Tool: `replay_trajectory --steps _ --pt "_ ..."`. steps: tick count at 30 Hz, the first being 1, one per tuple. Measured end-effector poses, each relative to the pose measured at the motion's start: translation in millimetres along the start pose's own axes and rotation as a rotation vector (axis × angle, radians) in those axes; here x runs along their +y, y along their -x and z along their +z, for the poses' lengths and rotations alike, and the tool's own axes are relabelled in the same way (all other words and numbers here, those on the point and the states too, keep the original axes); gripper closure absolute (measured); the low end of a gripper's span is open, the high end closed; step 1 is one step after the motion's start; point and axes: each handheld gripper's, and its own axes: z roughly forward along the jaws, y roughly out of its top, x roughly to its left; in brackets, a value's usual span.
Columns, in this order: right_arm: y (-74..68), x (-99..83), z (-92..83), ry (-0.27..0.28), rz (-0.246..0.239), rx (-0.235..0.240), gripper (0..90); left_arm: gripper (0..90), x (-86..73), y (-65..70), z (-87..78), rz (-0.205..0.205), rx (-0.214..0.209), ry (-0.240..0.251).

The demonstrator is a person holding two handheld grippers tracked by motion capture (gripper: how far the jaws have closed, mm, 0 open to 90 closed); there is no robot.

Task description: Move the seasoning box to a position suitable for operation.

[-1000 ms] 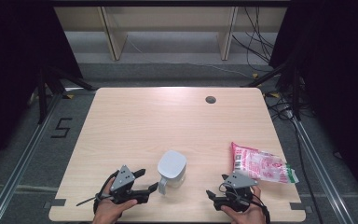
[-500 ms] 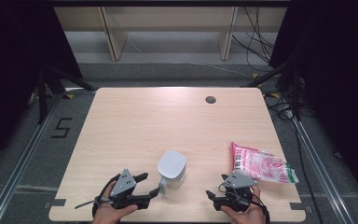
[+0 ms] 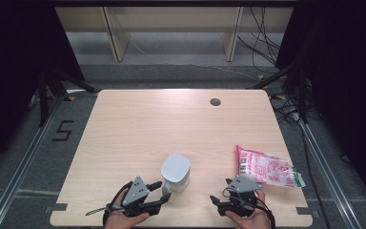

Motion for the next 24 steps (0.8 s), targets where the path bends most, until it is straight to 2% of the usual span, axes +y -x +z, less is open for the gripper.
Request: replay_trajectory --steps 1,2,3,4,5,8,10,11,14,16,17,18,19,20,21,23,24 --pt "0.8 0.8 -0.3 -0.008 -0.013 0.007 21.1 49.6 -0.4 0.7 2.2 0.005 0.001 0.010" --pt "0.2 0.2 -0.2 0.000 -0.013 -0.011 21.0 52.9 -0.1 0.8 2.6 0.020 0.013 -0.006" --pt "-0.8 0.1 0.1 -0.005 -0.001 -0.003 21.0 55.2 -0.7 2.0 7.1 0.011 -0.007 0.003" --pt "-0.8 0.1 0.1 -0.005 -0.001 -0.003 21.0 58.4 -0.7 2.0 7.1 0.011 -0.007 0.003" --pt "-1.5 0.0 0.5 -0.007 0.004 -0.001 20.9 61.5 -0.5 1.2 6.8 0.039 0.006 -0.014" --pt "-0.6 0.4 0.2 -0.010 -0.006 0.001 20.9 66.9 -1.0 3.4 9.9 0.038 -0.008 -0.015" --pt "-0.6 0.5 0.5 -0.009 -0.006 0.003 20.9 67.6 -1.4 3.5 11.9 0.038 -0.017 -0.010" --pt "0.0 0.4 1.3 -0.005 -0.017 0.001 20.9 67.8 -1.2 0.9 11.9 0.057 -0.016 -0.025" --pt "-0.3 0.2 1.6 -0.006 -0.021 0.002 20.9 67.8 -1.4 -3.5 15.3 0.034 -0.009 0.012" --pt "0.4 0.4 1.6 -0.003 -0.033 -0.006 20.9 67.8 -0.4 -5.9 14.6 0.047 -0.004 -0.006" --pt "-0.1 0.5 1.8 -0.016 -0.021 0.007 20.9 67.8 -0.2 -6.6 17.3 0.031 -0.005 0.012" --pt "-0.1 0.5 1.8 -0.016 -0.021 0.007 20.9 67.8 1.1 -8.8 17.3 0.051 0.006 -0.001" --pt "-0.6 0.6 1.3 -0.020 -0.018 0.005 20.8 67.8 1.7 -9.4 19.0 0.045 0.011 0.003" --pt "-2.7 0.4 0.7 -0.027 0.005 0.008 20.9 67.8 2.5 -10.8 21.0 0.044 0.007 0.009" --pt "-0.9 0.3 1.9 -0.012 -0.020 -0.004 20.9 67.9 3.3 -12.4 22.1 0.043 0.013 0.005" --pt "0.5 0.5 1.9 -0.010 -0.037 -0.004 20.9 68.0 5.0 -16.0 25.2 0.043 0.015 0.004" --pt "-0.3 0.7 1.5 -0.015 -0.026 -0.001 20.9 68.1 5.6 -16.8 26.8 0.036 0.019 0.007"
